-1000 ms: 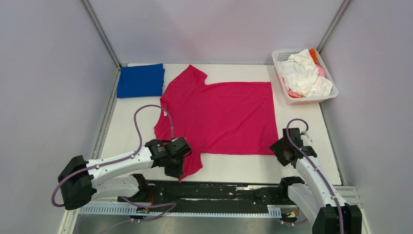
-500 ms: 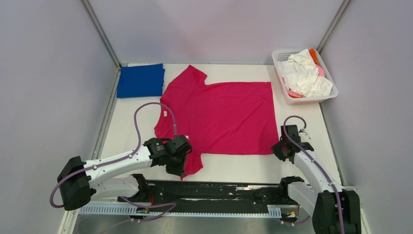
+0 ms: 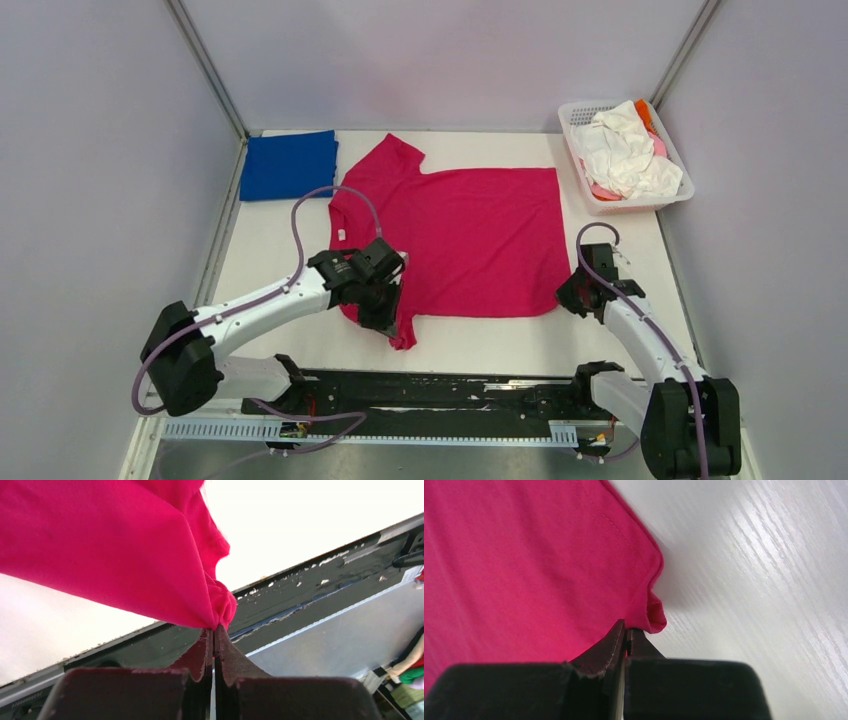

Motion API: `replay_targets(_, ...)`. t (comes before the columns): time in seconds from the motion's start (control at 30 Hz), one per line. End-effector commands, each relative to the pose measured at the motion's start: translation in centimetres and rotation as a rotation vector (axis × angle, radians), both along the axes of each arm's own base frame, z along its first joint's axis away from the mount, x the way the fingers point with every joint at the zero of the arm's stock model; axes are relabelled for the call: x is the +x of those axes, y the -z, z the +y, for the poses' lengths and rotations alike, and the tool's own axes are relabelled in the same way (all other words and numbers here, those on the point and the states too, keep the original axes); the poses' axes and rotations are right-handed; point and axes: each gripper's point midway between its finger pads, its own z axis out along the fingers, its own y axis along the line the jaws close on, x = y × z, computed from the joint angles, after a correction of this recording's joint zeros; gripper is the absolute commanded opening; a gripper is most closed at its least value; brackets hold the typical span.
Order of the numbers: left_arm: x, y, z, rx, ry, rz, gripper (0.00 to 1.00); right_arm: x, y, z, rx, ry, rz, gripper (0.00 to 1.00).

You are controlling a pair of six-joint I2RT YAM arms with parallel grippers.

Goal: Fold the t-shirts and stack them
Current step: Grab the side of the flattened tshirt closest away from the robot with both arms, then fold the flattened tshirt in 1/3 of the way

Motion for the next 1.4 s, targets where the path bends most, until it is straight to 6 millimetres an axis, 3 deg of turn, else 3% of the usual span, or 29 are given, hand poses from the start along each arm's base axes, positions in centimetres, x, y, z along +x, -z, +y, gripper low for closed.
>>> replay_targets(0.0, 2.7, -1.1, -0.9, -0.044, 0.029, -0.002, 0.00, 2.3, -2.1, 0.5, -0.009, -0.077, -0.060, 0.00)
replay_targets(0.27, 9.9, -1.4, 0.7, -0.046, -0.145, -0.033, 0.00, 4.1, -2.6, 0.4, -0.040, -0.127, -0.037, 0.00)
replay_targets(0.37, 12.9, -2.3, 0.4, -0.116, -0.200, -0.069, 0.00, 4.8, -2.8, 0.4, -0.046, -0.136, -0.029, 0.00)
replay_targets(0.57, 17.4, -2.5, 2.0, -0.205, -0.317, -0.055, 0.00, 6.4, -3.5, 0.1, -0.078, -0.148, -0.015, 0.00)
replay_targets(0.93, 23.0, -4.8, 4.8, -0.284, -0.432, -0.154, 0.00, 9.7, -6.4, -0.6, -0.110, -0.140, -0.060, 0.00)
replay_targets(1.17, 25.7, -6.3, 5.7, -0.232, -0.394, -0.259, 0.00, 12.0, -8.2, -0.9, -0.136, -0.134, -0.112, 0.00)
replay_targets(1.37, 27.6, -6.2, 6.7, -0.168, -0.386, -0.299, 0.01, 13.7, -9.0, -1.1, -0.150, -0.132, -0.151, 0.00)
